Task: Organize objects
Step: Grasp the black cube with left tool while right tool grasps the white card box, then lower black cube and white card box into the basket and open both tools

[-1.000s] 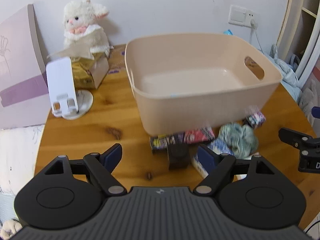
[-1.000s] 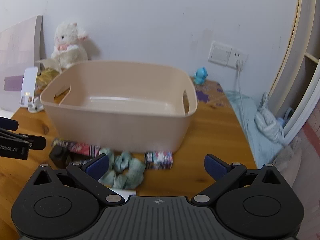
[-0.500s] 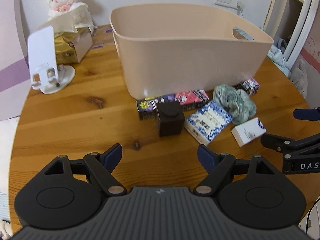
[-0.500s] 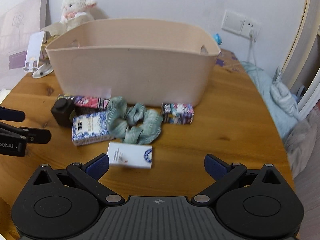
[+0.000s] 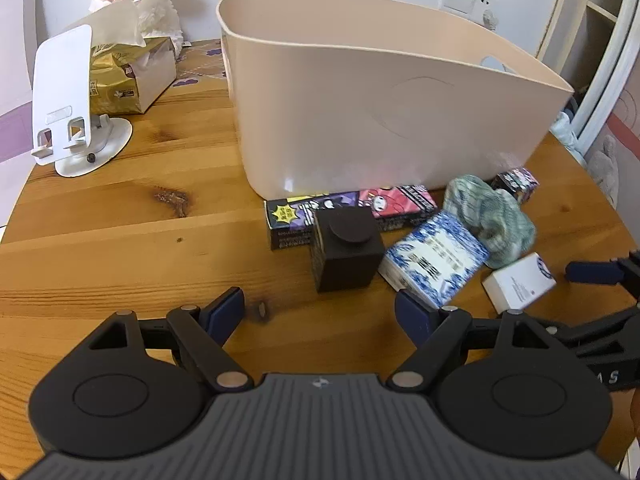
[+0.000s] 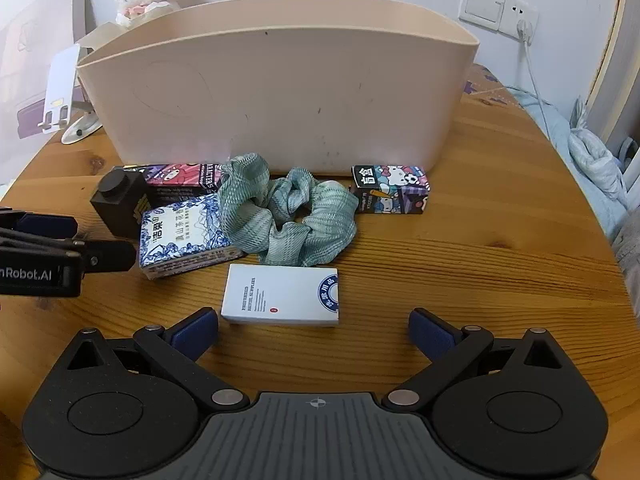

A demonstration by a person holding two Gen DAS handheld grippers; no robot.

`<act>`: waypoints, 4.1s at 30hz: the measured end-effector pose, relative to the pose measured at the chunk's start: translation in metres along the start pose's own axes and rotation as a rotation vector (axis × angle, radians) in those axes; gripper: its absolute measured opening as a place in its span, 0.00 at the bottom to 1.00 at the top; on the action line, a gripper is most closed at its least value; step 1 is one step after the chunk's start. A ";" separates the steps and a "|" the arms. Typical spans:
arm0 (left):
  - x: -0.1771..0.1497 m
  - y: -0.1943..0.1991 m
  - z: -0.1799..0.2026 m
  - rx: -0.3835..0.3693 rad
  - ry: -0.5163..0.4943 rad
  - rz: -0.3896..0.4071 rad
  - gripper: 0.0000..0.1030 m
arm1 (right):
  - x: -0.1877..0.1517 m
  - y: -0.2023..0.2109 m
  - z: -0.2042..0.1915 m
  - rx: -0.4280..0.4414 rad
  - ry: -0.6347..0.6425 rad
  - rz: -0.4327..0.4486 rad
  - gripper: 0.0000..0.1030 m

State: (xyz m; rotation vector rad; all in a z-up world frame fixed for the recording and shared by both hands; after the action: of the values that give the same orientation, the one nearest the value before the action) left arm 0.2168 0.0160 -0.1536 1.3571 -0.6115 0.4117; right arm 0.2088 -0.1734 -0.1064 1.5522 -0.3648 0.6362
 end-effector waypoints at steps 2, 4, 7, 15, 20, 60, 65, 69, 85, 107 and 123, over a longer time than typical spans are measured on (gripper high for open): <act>0.003 -0.003 -0.002 0.012 -0.006 0.014 0.81 | 0.001 -0.001 -0.001 -0.006 0.005 0.010 1.00; 0.006 -0.005 -0.002 0.015 -0.007 0.029 0.81 | 0.002 0.000 0.000 -0.005 0.000 0.020 0.98; 0.009 -0.007 -0.002 0.028 -0.015 0.046 0.76 | 0.004 0.002 0.002 -0.009 0.001 0.038 0.89; 0.012 -0.006 0.004 0.028 -0.062 0.086 0.42 | 0.006 0.009 0.008 0.001 -0.004 0.061 0.55; 0.012 -0.005 0.007 0.016 -0.071 0.083 0.35 | 0.004 0.012 0.013 0.008 -0.006 0.060 0.55; 0.102 0.110 0.000 0.027 -0.069 0.314 0.32 | 0.117 0.121 0.067 -0.001 -0.047 0.382 0.55; 0.131 0.106 0.005 0.036 -0.075 0.348 0.32 | 0.145 0.118 0.072 -0.013 -0.047 0.416 0.55; 0.147 0.091 0.013 0.045 -0.091 0.339 0.32 | 0.163 0.108 0.071 -0.016 -0.044 0.420 0.55; 0.162 -0.020 0.021 0.087 -0.090 0.132 0.32 | 0.187 0.015 0.047 -0.051 0.071 0.243 0.55; 0.145 -0.061 0.013 0.107 -0.056 -0.137 0.37 | 0.174 -0.029 0.038 -0.082 0.160 0.082 0.63; 0.161 -0.009 0.025 0.077 -0.046 0.020 0.71 | 0.180 0.028 0.052 -0.065 0.072 0.204 0.98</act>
State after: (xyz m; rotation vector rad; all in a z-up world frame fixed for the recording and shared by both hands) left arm 0.3433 -0.0215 -0.0583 1.4383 -0.6530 0.4245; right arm 0.3437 -0.2012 0.0234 1.4365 -0.4888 0.8284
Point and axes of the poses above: each gripper's, at about its wrist camera, not at the fingertips, and y roughly against the way its jaws point, z to its right, x to its top, the point moved 10 cm from there along -y, roughly the way its jaws point, and after that the axes turned 1 degree about -x, right-handed, at the moved point
